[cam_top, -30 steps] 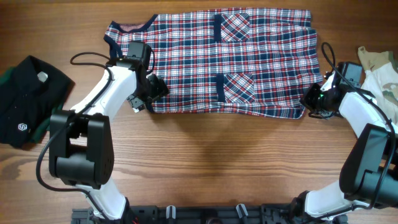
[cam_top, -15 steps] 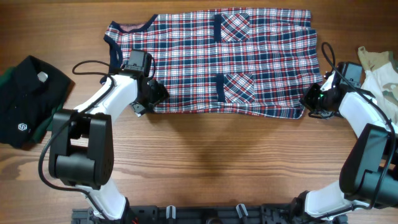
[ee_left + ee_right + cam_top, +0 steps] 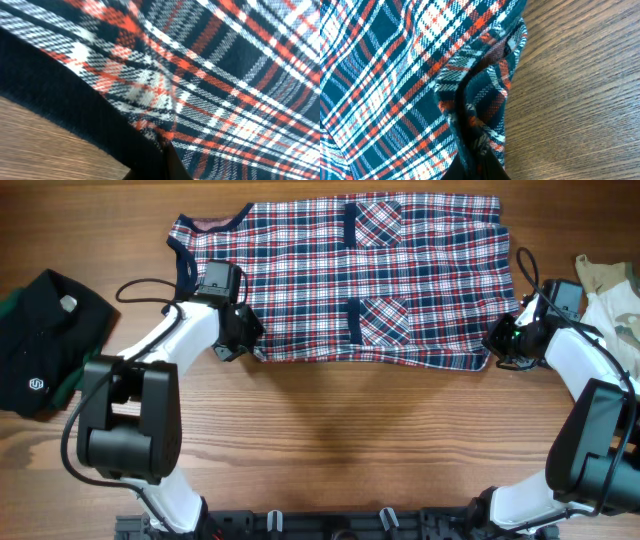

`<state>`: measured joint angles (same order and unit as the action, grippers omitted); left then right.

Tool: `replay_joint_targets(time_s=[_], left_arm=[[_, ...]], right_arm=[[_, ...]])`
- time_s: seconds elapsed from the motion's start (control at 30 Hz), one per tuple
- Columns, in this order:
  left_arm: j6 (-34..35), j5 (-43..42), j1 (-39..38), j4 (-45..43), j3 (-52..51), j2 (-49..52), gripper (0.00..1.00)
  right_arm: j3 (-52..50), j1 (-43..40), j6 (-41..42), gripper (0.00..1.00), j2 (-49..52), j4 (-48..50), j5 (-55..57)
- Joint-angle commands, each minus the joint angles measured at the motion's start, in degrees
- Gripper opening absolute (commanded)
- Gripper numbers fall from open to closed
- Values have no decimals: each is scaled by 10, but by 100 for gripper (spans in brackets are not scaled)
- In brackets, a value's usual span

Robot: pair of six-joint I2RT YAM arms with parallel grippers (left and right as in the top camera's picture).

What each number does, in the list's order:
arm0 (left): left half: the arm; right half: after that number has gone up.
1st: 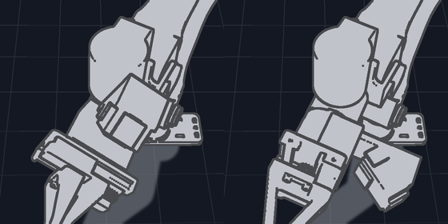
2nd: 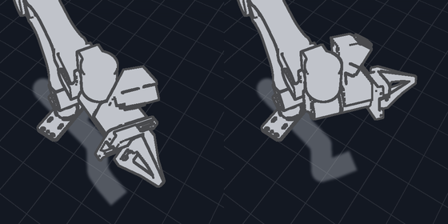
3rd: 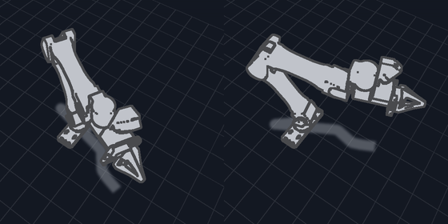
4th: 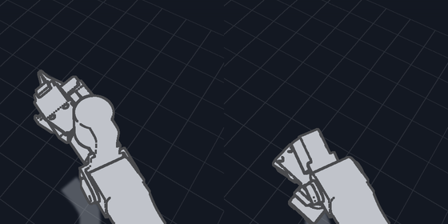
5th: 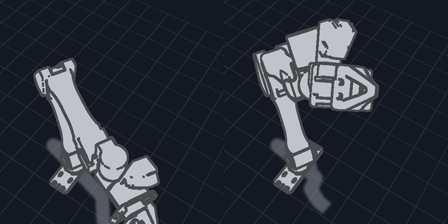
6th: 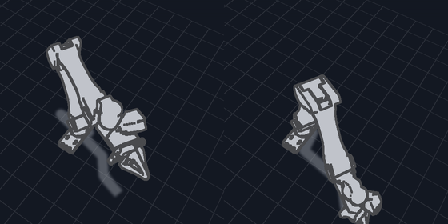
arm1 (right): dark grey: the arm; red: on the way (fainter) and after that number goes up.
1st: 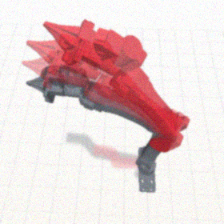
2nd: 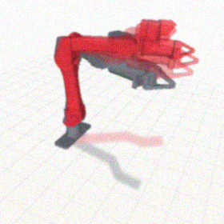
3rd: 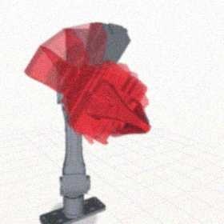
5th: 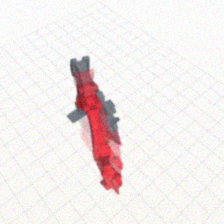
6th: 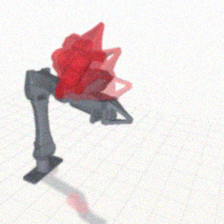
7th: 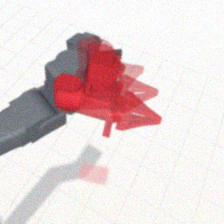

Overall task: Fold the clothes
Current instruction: 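Fold the shirt's bottom half upward toward the top with both grippers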

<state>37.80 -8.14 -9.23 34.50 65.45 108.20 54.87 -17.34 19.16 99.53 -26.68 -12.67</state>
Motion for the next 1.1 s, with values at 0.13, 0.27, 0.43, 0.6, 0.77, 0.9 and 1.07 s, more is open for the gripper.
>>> replay_joint_targets(time_s=[0.13,0.27,0.43,0.6,0.77,0.9,1.07], left_arm=[[-9,-4,23,-17,26,-47,4],[-9,-4,23,-27,41,-47,4],[-14,-4,23,-26,43,-47,4],[-14,-3,23,-9,60,-47,4],[-14,-3,24,-9,82,-47,4],[-13,-3,24,-17,89,-47,4],[-13,1,24,-38,89,-47,4]], right_arm=[[52,1,-4,4,4,-60,-7],[61,1,17,4,4,-60,-7],[107,1,18,4,4,-101,-7],[169,1,46,4,4,-136,23],[169,1,79,4,4,-104,33],[169,1,87,4,5,-84,33],[169,1,94,4,42,-48,29]])
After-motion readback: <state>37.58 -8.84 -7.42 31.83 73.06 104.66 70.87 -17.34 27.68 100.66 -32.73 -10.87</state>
